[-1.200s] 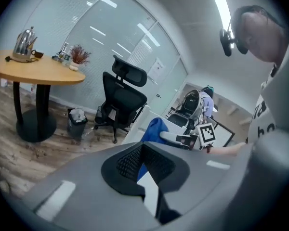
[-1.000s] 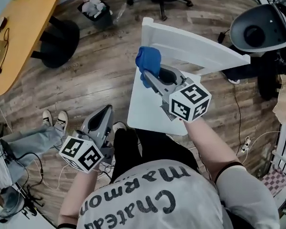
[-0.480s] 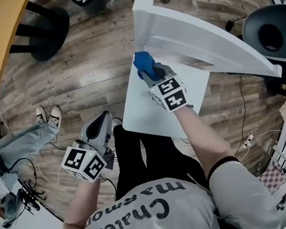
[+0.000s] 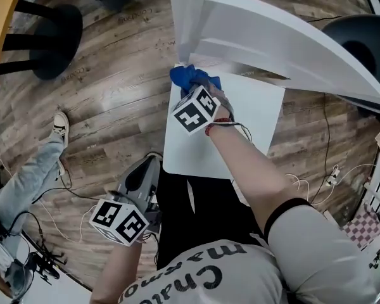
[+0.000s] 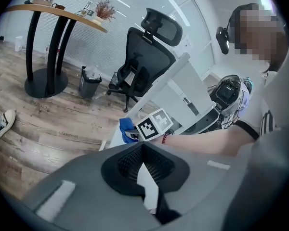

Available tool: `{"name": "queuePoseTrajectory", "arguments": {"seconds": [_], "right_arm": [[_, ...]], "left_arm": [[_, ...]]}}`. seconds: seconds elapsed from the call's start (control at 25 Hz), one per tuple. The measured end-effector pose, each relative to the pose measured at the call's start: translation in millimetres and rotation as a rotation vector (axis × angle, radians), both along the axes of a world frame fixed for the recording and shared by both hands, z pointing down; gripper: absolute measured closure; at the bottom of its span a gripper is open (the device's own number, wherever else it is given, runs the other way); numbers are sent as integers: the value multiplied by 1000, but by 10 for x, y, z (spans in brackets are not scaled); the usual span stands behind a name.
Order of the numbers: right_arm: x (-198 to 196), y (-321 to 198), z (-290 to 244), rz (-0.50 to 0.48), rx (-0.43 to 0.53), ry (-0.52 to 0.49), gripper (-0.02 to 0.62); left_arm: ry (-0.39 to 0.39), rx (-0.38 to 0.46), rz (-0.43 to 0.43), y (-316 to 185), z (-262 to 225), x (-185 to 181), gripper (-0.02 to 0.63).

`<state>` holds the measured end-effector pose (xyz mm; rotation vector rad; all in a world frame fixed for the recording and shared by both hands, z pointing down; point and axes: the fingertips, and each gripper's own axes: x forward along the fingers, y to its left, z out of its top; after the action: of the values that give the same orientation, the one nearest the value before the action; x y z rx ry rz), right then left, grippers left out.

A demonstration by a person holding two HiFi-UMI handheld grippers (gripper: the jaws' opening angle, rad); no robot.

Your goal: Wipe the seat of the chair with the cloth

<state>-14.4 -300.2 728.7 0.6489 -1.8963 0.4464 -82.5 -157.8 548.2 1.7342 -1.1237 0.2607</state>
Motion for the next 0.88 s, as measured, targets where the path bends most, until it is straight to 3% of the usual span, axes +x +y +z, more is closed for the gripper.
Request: {"name": "queuePoseTrajectory", "arguments": {"seconds": [0.2,0.48,0.88], "right_arm": [[-99,17,97,-18,18,67,495],[-14,-15,3,97,-34,-62,508],[813,146,12,168,84,4,508]], "left_arm": [[2,-7,2,-14,40,-2,598],[13,20,53,-107,66,161,598],[40,35,145,-240,133,608,598]]}}
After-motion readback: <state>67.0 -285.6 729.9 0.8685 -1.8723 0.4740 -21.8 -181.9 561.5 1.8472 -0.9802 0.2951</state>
